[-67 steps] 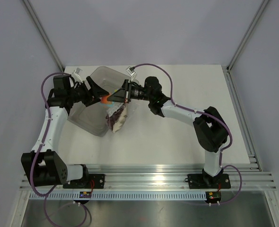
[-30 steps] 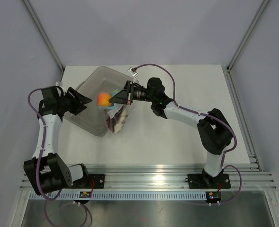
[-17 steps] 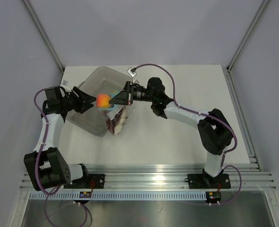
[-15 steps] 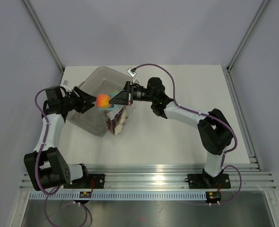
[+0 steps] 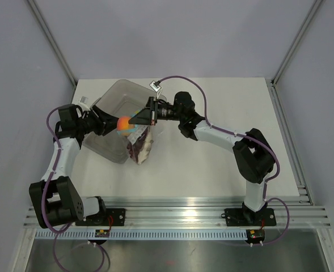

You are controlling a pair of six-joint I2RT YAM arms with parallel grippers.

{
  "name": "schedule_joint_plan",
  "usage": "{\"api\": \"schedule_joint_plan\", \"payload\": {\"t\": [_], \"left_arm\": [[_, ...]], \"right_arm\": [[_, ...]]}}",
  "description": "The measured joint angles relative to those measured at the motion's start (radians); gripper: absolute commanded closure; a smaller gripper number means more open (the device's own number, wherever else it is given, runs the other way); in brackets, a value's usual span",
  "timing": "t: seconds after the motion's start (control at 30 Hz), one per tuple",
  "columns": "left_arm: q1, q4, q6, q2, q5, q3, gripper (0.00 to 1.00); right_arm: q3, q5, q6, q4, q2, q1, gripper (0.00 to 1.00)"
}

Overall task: Place the food in the zip-top bag and seal the zipper
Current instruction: Place the fake fruit in the zipper food storage bag, then adjust the zipper food storage bag at the center of the board.

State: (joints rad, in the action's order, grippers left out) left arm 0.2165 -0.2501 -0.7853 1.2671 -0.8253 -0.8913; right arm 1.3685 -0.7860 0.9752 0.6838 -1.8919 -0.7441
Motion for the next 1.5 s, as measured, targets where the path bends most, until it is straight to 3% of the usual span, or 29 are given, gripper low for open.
{"api": "schedule_joint_plan", "payload": {"t": [0.1,0.27,0.43,0.53,0.93,1.13,1.5], "left_arm": [[-0.004,0.005,-0.002,0.0,-0.008,0.011,0.62],[-0.008,0.007,-0.005,0.0,-0.018,0.017,0.78],[-0.018,0.014,-0.006,-0.002,-0.029,0.018,0.84],[-0.02,0.014,-0.009,-0.002,-0.033,0.018,1.0],[-0.037,-0.049,0.064,-0.048,-0.023,-0.02,1.0],[-0.054,-0.071,0.104,-0.077,0.001,-0.025,1.0],[-0.071,-0.069,0.106,-0.107,-0.004,-0.025,1.0]], "right_arm": [[0.016,-0.006,0.0,0.0,-0.006,0.0,1.0],[0.028,-0.013,0.0,0.0,-0.006,0.0,1.0],[0.032,-0.013,-0.001,0.0,-0.006,0.0,1.0],[0.032,-0.013,-0.001,0.0,-0.006,0.0,1.0],[0.032,-0.013,-0.045,-0.082,-0.006,0.0,1.0],[0.032,0.023,-0.157,-0.318,0.027,0.0,1.0],[-0.003,0.214,-0.346,-0.71,0.238,-0.002,1.0]]}}
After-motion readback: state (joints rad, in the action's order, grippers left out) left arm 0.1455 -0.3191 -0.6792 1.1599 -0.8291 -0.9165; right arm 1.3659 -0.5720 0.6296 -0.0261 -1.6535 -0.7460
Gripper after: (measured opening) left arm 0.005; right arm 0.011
